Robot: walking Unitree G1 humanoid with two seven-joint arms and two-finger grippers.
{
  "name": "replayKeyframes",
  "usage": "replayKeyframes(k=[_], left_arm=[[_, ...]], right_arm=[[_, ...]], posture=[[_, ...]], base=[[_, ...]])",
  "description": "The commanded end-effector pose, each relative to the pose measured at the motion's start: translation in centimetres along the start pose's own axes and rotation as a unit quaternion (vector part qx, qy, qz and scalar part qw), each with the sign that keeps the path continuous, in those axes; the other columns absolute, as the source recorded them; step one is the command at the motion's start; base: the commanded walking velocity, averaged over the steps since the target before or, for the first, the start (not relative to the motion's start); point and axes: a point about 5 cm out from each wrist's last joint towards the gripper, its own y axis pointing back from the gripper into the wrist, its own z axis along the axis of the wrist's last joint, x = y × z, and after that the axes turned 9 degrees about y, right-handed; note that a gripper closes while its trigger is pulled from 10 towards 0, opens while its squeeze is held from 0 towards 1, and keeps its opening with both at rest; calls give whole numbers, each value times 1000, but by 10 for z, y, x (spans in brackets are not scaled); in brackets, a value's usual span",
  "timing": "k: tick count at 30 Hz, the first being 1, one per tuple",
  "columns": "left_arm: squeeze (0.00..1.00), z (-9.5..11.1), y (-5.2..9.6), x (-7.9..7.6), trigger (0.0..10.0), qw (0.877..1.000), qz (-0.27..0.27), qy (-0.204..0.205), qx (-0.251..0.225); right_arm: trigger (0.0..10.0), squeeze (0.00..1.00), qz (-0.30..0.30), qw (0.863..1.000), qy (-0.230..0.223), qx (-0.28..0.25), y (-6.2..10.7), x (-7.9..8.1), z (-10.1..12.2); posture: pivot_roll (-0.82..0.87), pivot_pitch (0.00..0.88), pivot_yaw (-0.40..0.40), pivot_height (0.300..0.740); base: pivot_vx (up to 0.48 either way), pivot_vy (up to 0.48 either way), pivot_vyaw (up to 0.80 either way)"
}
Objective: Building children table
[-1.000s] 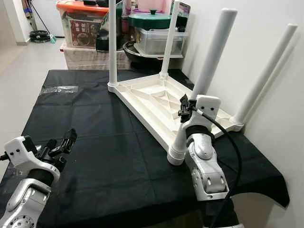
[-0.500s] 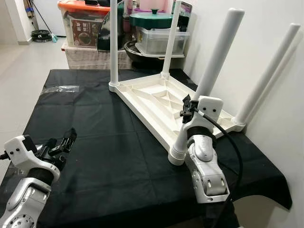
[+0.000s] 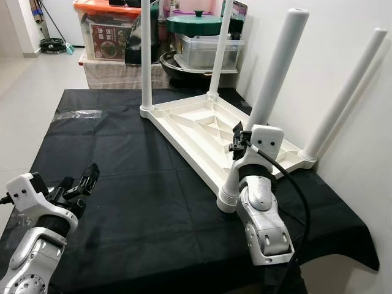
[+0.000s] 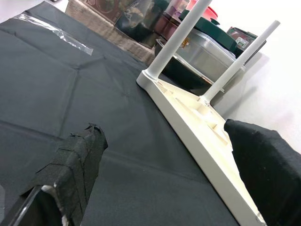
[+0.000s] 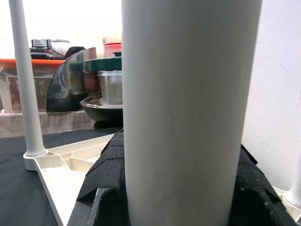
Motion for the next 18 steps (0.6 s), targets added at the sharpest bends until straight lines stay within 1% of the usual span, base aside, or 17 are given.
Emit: replayKeyframes(k=[1, 4, 5, 7, 8, 18], left_arm=[[0, -5, -2, 0, 10000, 1000, 0, 4, 6], [0, -5, -2, 0, 10000, 1000, -1, 4, 7], [0, -5, -1, 0, 10000, 1000, -1, 4, 7], [0, -5, -1, 0, 10000, 1000, -1, 4, 7], [0, -5, -1, 1, 10000, 1000, -1, 3, 7], [0, -5, -2, 1, 10000, 1000, -4, 3, 8]], right_arm=[[0, 0, -7, 998, 28, 64, 6, -6, -28], [0, 0, 0, 997, 30, 71, 5, -5, -30], [8039, 0, 4, 997, 32, 75, 5, -4, -31], [8039, 0, 7, 996, 34, 77, 5, -3, -32], [10000, 0, 10, 996, 35, 77, 5, -2, -31], [10000, 0, 23, 996, 38, 72, 5, 0, -27]], posture=[[4, 0, -104, 740], [4, 0, -103, 740], [4, 0, -104, 740], [4, 0, -104, 740], [3, 0, -103, 740], [-1, 0, -101, 740]], base=[[0, 0, 0], [0, 0, 0], [0, 0, 0], [0, 0, 0], [0, 0, 0], [0, 0, 0]])
